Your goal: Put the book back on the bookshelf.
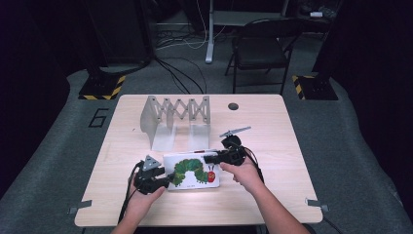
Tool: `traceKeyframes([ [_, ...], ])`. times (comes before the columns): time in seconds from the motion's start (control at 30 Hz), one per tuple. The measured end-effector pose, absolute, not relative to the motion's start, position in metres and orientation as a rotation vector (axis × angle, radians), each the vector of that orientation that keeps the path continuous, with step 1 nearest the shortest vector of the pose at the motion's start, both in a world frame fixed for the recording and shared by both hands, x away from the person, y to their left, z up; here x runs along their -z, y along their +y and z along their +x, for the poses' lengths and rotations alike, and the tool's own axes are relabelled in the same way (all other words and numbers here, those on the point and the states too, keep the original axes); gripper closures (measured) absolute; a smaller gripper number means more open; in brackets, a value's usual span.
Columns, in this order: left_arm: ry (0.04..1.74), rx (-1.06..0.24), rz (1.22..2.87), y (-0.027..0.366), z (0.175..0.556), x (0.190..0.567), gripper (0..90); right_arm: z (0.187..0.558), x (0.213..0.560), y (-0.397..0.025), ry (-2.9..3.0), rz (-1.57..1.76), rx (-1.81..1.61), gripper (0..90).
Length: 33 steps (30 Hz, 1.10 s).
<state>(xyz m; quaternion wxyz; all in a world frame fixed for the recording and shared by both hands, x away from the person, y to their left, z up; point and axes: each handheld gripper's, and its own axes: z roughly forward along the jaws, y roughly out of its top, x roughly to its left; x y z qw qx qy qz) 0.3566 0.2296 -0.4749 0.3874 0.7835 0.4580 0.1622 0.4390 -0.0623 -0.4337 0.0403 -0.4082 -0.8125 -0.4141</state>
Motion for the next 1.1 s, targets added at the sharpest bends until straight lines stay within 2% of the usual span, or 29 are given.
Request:
traceKeyframes([
  [0.4,1.146,-0.469,2.010,0.230,0.350,0.470,56.1,0.431,0.424,-0.054,-2.567,-1.197,1.232,50.2],
  [0.6,1.129,-0.456,2.029,0.230,0.346,0.468,56.0,0.429,0.420,-0.054,-2.583,-1.173,1.181,49.1],
  [1.1,1.068,-0.411,2.074,0.231,0.336,0.465,50.0,0.416,0.413,-0.060,-2.667,-1.152,1.173,42.4],
])
